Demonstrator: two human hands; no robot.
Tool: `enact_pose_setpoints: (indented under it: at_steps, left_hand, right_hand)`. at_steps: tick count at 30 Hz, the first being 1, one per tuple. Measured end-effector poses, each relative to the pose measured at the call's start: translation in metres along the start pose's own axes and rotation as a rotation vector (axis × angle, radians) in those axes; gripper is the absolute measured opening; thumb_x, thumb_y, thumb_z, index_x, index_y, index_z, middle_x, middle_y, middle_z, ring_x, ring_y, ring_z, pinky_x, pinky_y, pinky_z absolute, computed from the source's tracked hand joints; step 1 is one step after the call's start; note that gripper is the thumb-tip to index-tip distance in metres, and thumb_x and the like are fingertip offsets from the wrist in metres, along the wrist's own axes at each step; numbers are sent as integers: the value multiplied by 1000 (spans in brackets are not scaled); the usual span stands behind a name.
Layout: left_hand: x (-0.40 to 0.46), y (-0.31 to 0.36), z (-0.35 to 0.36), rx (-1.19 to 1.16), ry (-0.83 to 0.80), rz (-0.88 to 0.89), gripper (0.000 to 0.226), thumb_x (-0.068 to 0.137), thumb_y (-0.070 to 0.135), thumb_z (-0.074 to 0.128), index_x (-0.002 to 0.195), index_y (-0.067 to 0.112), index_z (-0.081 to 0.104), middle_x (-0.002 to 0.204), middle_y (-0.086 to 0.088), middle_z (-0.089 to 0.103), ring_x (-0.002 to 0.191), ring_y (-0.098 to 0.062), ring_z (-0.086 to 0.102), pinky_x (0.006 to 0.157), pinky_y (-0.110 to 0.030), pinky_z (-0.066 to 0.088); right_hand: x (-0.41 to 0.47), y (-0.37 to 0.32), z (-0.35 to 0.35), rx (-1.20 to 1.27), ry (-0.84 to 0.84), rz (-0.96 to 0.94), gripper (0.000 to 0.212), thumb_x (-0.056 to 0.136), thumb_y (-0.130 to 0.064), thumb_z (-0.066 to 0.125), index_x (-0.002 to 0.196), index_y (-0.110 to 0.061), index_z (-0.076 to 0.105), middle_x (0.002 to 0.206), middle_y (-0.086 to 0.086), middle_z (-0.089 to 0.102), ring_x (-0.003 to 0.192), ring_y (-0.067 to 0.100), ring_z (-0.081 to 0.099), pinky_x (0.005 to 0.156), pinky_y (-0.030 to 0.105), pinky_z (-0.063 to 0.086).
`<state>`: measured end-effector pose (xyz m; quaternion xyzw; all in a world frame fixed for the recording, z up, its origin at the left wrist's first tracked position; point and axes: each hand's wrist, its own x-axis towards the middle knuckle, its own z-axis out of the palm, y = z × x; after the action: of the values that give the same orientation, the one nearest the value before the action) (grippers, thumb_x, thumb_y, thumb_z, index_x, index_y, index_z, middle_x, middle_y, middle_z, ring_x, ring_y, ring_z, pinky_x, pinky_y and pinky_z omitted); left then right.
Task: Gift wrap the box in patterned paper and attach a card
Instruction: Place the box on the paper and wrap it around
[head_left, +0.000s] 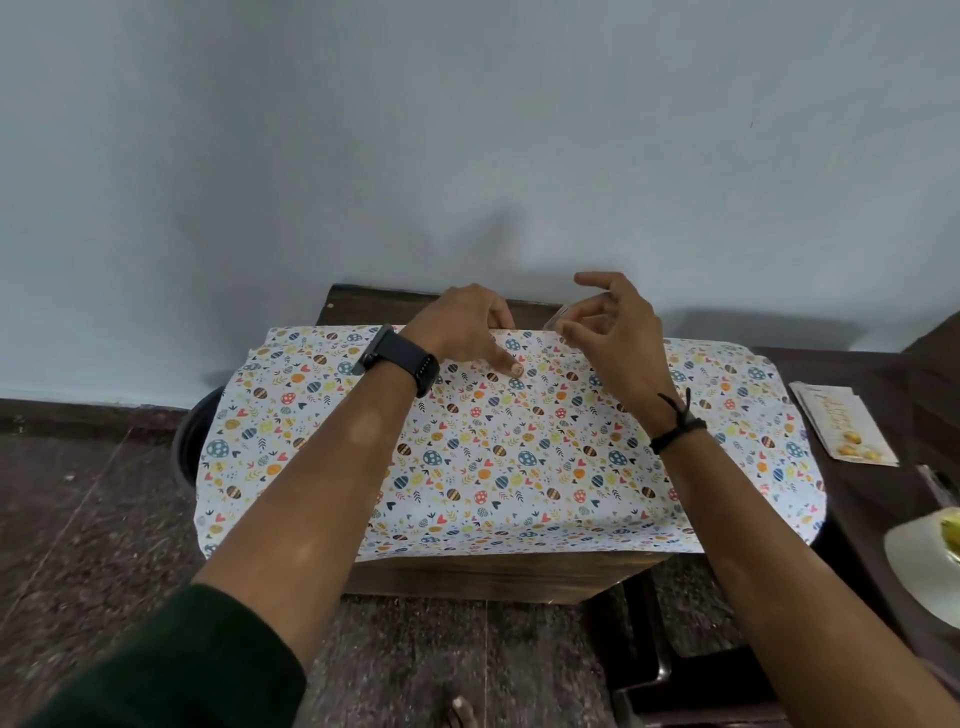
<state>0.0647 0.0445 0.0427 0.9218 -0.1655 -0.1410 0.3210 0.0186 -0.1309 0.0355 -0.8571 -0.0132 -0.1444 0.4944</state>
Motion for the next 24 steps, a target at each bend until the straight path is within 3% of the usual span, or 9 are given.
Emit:
enact_pose_setpoints:
  at_steps: [6, 11, 14, 15, 18, 21, 24]
  left_hand:
    - [0, -6, 3, -80, -3, -9, 50, 67, 29, 84, 112, 20, 62, 106, 9, 58, 98, -6, 51, 75, -21, 35]
    - [0, -12, 8, -121, 25, -22, 48, 69, 29, 83, 112, 21, 62, 115, 9, 59, 102, -5, 49, 83, -24, 35]
    - [-1, -10, 9, -106, 22, -43, 47, 69, 30, 82, 110, 22, 62, 118, 8, 61, 111, -10, 52, 100, -35, 37]
    - [-1, -9, 9, -81, 35, -44, 46, 70, 32, 81, 110, 22, 62, 119, 8, 61, 115, -11, 52, 110, -41, 28]
    - [-3, -7, 11, 16, 52, -51, 43, 75, 38, 77, 111, 24, 59, 122, 8, 59, 119, -13, 50, 115, -48, -2]
    - [-4, -3, 11, 78, 47, -82, 44, 77, 41, 74, 115, 26, 57, 126, 8, 57, 123, -14, 47, 114, -52, -4]
    - [-8, 3, 10, 98, 35, -113, 47, 79, 40, 72, 120, 25, 55, 133, 7, 53, 128, -15, 44, 115, -54, -4]
  right_hand:
    - [0, 9, 1, 12, 4, 12, 28, 79, -15, 75, 104, -15, 64, 85, -6, 72, 78, 2, 68, 74, 17, 55]
    - [-2, 9, 2, -1, 14, -37, 9, 80, -14, 74, 84, -20, 68, 89, -5, 71, 78, 0, 65, 71, 12, 53]
    - [-6, 4, 4, 19, 24, -61, 22, 79, -12, 74, 75, -29, 61, 104, -3, 61, 85, -1, 64, 67, 10, 51]
    - [-8, 3, 6, 14, 30, -79, 24, 79, -11, 74, 74, -29, 59, 105, -2, 58, 85, -1, 63, 65, 11, 51]
    - [-14, 2, 11, -57, 38, -128, 13, 84, -12, 70, 82, -16, 58, 96, 0, 59, 80, 6, 63, 62, 20, 55]
    - [-20, 1, 14, -125, 38, -188, 10, 89, -15, 64, 86, -11, 55, 83, 1, 58, 73, 20, 62, 59, 31, 56]
    - [-29, -1, 12, -149, 20, -156, 6, 93, -16, 57, 93, -13, 53, 69, -3, 56, 62, 21, 61, 55, 39, 54]
